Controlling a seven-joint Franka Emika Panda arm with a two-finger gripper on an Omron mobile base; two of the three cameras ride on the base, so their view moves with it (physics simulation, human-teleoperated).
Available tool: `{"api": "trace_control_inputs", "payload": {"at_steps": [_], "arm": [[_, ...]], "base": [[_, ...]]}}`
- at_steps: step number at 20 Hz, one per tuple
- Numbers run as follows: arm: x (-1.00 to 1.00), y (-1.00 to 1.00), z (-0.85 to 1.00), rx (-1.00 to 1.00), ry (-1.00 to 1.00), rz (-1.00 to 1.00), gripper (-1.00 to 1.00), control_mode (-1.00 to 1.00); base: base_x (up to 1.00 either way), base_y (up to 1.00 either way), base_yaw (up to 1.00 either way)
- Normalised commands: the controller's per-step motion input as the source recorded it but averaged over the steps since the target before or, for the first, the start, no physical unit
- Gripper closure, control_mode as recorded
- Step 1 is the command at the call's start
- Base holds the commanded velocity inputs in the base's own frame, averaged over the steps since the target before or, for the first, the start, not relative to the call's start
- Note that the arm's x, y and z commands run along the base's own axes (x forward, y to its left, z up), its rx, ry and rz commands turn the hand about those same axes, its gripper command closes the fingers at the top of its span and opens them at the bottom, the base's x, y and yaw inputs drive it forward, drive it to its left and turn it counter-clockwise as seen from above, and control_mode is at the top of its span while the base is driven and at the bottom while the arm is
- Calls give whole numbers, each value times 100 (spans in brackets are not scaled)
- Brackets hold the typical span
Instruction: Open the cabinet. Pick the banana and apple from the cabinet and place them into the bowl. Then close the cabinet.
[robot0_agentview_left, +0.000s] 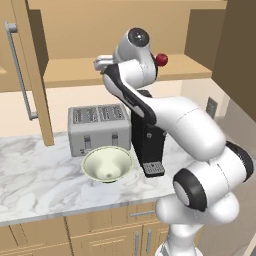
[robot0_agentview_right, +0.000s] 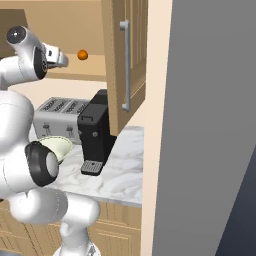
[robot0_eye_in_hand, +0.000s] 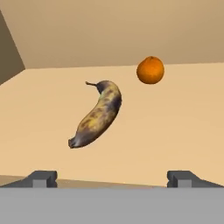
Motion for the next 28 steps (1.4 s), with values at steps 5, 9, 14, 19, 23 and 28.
{"api": "trace_control_inputs", "payload": {"at_steps": [5,9,14,19,23,28], "arm": [[29,0,0,-2,0,0,-100,-100],[30,0,-1,-1,0,0,-100,-100],[32,1,-4,-2,0,0,-100,-100],[28,8,-9,-2,0,0,-100,-100],[28,18,-8,-2,0,0,-100,-100],[31,16,0,0,0,-1,-100,-100]], "base": [[0,0,0],[0,0,0],[0,0,0],[0,0,0],[0,0,0],[0,0,0]]}}
